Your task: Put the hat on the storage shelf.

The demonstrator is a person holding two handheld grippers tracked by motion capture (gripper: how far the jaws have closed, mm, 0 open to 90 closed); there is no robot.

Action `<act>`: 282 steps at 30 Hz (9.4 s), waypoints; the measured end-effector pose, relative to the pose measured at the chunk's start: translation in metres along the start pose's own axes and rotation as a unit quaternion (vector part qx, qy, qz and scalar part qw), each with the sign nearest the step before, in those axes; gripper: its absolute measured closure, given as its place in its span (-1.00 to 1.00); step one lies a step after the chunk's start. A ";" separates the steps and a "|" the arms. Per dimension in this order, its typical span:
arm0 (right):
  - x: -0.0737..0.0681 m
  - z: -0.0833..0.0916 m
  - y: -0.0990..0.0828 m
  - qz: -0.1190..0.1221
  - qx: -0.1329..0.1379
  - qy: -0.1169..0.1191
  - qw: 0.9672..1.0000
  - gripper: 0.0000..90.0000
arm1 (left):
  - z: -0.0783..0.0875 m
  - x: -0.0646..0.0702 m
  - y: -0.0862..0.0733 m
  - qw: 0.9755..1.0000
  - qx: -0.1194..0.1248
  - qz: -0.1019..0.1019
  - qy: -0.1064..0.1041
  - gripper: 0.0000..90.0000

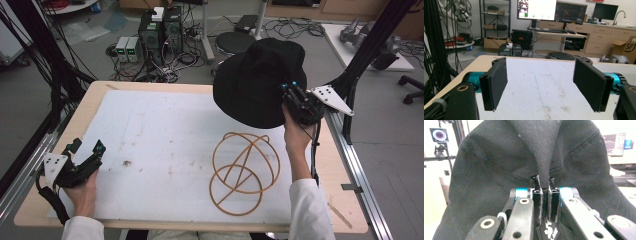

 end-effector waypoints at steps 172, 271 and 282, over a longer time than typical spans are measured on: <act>-0.021 0.097 0.021 0.000 0.021 0.010 1.000 -0.79 | -0.002 0.004 -0.001 1.000 -0.001 0.003 -0.001 -0.38; 0.059 0.147 -0.127 0.027 -0.114 -0.173 0.978 -0.74 | 0.000 -0.002 0.001 1.000 0.015 0.007 0.013 -0.40; 0.060 0.149 -0.128 0.021 -0.117 -0.178 0.977 -0.74 | -0.001 -0.001 0.000 1.000 0.013 0.006 0.011 -0.40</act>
Point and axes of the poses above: each handheld gripper's, and its own axes: z roughly backward along the jaws, y roughly out of its top, x roughly to its right, the point moved 7 cm from there along -z, roughly forward along the jaws, and after that the axes turned 9 degrees about x, right-handed, at the moved point
